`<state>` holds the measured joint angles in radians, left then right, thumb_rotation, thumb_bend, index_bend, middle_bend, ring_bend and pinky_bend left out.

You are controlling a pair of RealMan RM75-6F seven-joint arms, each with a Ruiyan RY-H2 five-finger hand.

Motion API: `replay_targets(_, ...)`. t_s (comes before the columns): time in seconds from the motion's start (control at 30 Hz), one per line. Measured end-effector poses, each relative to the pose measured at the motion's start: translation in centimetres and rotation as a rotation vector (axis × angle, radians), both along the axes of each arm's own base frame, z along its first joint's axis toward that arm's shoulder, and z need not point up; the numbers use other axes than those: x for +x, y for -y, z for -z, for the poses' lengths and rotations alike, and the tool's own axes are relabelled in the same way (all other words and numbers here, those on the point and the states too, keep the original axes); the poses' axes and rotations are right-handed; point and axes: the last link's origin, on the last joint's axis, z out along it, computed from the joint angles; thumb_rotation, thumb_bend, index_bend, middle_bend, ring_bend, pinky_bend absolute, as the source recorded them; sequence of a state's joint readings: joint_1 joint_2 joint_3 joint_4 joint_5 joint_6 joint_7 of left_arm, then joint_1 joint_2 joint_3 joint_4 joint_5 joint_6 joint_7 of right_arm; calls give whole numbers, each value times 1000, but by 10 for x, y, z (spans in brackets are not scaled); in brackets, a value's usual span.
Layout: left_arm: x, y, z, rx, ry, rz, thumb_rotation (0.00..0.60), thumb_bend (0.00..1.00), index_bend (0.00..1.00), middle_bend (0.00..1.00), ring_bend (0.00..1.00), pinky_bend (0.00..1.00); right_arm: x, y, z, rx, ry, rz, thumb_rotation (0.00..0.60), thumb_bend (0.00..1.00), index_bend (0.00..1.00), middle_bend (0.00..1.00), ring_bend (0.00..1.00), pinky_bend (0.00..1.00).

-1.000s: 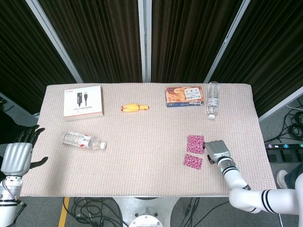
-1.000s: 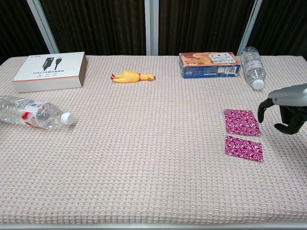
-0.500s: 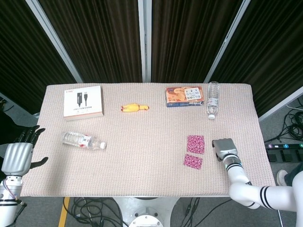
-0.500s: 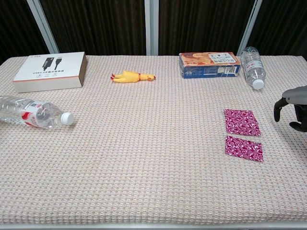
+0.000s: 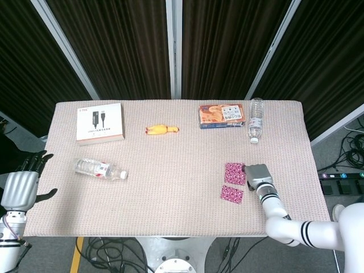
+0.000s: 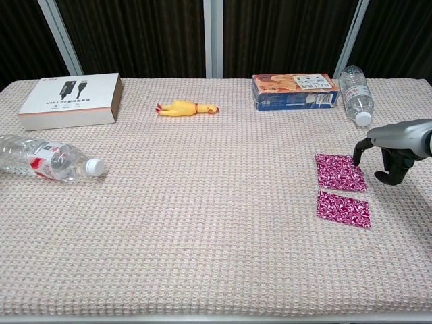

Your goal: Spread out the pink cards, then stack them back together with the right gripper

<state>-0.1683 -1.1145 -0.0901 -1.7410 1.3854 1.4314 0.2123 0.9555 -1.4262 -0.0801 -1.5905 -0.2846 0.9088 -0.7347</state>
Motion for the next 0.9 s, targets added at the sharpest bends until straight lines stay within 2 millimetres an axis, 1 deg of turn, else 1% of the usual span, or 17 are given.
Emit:
replay_targets(0.2,0,0,0,1,1,0,600,58,218,226,157,381,4,1,5,9,5,-5,600,462,234,1000,1000,973)
replay_targets(0.37,0,0,-1,2,3,0,600,58,218,226,158,381,7,1,4,4,7,-9,600,462,239,1000,1000,973)
replay_targets(0.67,0,0,-1,1,2,0,600,58,218,226,158,381,0,-1,-9,-12,-45,1,600,460,347,1000,1000,974)
replay_targets(0.9,0,0,0,0,2,1,600,57,218,226,157,381,-4,-3,-11,5,-81,24,600,464,361,1000,1000,973)
